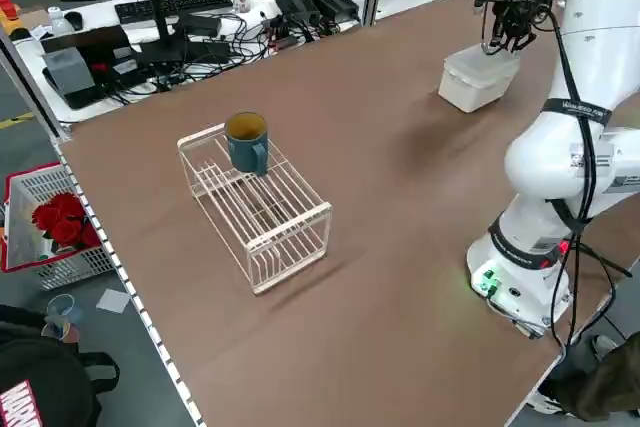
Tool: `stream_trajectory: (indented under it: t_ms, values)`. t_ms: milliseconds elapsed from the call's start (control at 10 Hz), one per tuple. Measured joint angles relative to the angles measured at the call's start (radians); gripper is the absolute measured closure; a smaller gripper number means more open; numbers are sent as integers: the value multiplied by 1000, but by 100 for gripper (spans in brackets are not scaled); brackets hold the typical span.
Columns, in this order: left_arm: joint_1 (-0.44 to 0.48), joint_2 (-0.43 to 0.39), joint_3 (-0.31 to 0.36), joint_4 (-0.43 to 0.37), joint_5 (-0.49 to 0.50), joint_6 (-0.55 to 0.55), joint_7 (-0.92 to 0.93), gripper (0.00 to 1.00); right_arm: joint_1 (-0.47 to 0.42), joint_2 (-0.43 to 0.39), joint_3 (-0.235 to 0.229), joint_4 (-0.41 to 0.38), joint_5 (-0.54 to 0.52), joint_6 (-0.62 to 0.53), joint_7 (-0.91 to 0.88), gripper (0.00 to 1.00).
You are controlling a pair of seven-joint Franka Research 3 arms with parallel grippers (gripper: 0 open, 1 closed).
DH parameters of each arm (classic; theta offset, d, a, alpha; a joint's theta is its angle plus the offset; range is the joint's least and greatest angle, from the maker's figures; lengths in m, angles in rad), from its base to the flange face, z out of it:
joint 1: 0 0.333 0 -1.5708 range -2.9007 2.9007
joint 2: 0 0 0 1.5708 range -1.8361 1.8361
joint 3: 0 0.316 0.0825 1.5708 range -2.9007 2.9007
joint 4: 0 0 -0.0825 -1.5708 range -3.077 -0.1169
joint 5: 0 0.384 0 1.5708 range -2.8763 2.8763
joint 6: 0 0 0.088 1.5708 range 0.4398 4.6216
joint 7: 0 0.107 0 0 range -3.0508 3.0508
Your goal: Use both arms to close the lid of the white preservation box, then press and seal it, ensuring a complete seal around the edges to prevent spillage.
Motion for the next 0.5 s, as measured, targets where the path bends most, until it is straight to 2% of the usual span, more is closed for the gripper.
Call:
stream_trajectory:
  t_ms: [500]
  values:
    - [0, 0, 0, 0, 0, 0, 0, 99, 12, 1, 11, -23, 12, 105, -1, 95]
